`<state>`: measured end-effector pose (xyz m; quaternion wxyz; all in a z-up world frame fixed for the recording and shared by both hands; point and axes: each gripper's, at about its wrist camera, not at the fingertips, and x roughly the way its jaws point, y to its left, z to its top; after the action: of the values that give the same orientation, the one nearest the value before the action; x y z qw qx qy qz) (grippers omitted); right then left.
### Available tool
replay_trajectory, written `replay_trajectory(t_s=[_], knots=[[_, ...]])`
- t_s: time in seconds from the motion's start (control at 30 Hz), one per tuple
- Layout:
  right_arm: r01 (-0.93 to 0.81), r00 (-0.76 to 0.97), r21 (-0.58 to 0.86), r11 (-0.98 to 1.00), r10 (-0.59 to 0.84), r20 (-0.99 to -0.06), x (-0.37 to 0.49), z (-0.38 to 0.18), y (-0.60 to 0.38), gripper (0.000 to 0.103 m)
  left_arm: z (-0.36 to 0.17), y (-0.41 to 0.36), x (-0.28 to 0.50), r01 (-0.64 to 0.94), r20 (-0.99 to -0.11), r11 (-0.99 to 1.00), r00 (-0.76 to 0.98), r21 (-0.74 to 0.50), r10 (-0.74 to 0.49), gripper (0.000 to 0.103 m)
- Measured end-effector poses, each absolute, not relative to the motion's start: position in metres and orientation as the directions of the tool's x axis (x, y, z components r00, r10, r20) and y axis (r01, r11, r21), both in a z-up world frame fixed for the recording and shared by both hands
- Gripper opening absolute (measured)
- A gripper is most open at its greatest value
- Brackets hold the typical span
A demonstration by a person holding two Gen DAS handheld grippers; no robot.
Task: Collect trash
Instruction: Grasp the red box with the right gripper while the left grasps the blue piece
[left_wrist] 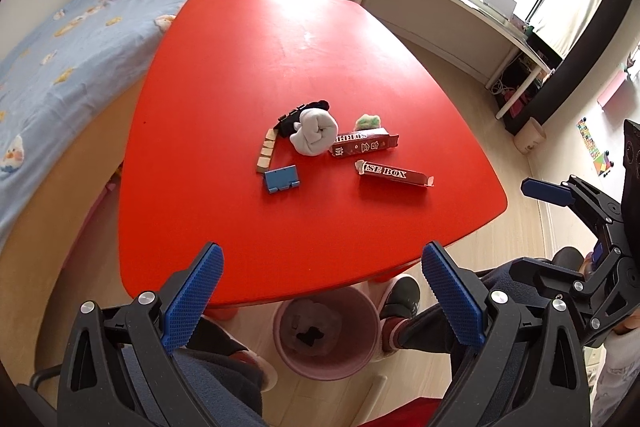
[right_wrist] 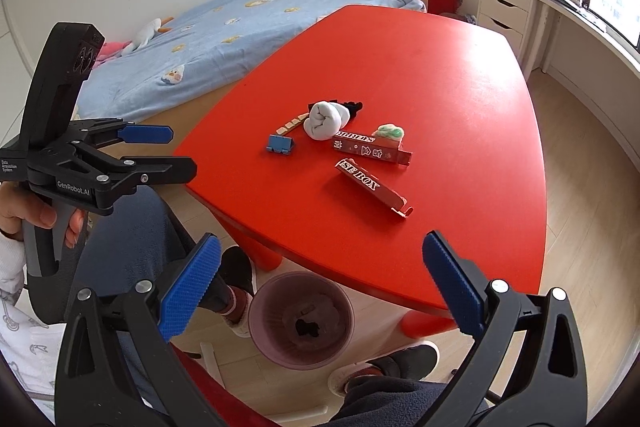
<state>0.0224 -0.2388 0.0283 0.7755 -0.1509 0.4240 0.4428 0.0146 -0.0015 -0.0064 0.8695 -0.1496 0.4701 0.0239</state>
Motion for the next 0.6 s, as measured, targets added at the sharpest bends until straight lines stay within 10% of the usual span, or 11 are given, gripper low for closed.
replay_trajectory(t_s=[0.6], knots=[[-0.919, 0.147, 0.06, 0.389, 0.481, -0.864, 0.086, -0.006, -0.184, 0.099, -0.046, 0.025, 0.083, -0.341, -0.887, 0.918, 0.461, -0.202, -0.023, 0.095]])
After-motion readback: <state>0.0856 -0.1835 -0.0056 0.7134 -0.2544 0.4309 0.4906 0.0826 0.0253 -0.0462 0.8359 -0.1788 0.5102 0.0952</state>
